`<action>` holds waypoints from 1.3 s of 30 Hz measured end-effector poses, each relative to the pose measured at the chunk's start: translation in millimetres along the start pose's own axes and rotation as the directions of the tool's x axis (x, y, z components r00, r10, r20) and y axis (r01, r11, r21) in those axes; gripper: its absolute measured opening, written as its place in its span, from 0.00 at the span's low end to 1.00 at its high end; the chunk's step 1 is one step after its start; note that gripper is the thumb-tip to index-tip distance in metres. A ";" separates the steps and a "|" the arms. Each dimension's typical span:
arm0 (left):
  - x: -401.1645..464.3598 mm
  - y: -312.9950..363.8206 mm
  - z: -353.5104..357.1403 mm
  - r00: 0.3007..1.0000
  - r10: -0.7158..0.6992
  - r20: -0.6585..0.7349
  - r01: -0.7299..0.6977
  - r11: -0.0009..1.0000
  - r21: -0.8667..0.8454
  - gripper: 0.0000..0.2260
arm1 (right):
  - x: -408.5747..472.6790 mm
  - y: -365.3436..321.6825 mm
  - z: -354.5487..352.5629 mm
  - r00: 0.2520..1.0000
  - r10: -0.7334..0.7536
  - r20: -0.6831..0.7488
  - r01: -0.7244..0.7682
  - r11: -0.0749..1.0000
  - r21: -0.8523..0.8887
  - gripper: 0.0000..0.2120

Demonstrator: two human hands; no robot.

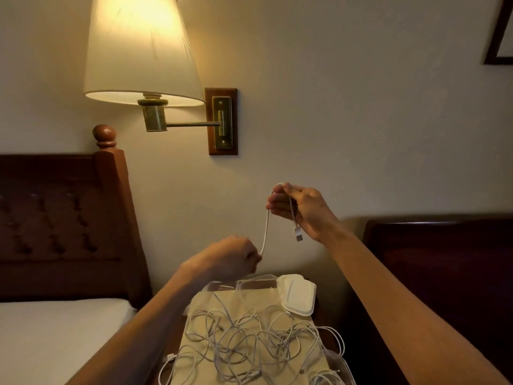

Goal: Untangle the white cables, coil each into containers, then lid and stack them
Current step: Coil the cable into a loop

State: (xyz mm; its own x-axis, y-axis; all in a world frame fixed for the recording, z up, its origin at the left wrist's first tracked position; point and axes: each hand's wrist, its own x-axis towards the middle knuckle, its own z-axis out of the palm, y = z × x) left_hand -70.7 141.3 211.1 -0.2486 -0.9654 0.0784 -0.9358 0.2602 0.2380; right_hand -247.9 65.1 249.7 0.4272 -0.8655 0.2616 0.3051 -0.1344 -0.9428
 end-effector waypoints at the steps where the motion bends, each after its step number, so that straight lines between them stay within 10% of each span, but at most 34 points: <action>1: -3.2 9.9 -12.3 0.998 0.069 -0.009 -0.069 0.997 0.035 0.15 | 0.0 -3.8 4.2 1.000 -0.014 0.013 0.015 0.996 -0.091 0.16; 9: -10.7 33.4 -82.1 0.816 0.414 -0.404 -0.340 0.909 0.242 0.11 | -3.2 -29.9 25.2 0.984 -0.079 0.157 0.138 0.900 -0.414 0.16; 18: 8.1 11.2 -92.8 0.576 0.372 -0.728 -0.267 0.927 0.263 0.18 | -11.2 -41.1 31.2 0.959 -0.007 0.282 0.056 0.984 -0.168 0.20; 26: 12.2 8.4 -74.9 0.788 0.056 -0.613 -0.319 0.889 -0.329 0.13 | -10.4 -38.5 27.2 0.941 0.098 0.324 -0.133 0.987 0.087 0.17; 30: 3.3 8.4 -71.6 0.931 -0.078 -0.356 -0.250 0.575 -0.779 0.14 | -9.3 -38.4 24.3 0.929 0.135 0.344 -0.213 0.956 0.200 0.16; 39: 6.1 17.8 -67.0 0.890 -0.174 -0.421 -0.356 0.313 -0.881 0.10 | -15.1 -37.7 25.1 0.868 0.039 0.496 -0.245 0.900 0.360 0.15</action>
State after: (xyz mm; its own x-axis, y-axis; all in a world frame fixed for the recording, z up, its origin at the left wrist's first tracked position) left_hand -72.1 141.0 280.7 0.0466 -0.8985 0.4365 0.0158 0.4376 0.8990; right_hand -244.5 95.3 286.5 0.8042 -0.5171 0.2930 0.4760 0.2651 -0.8385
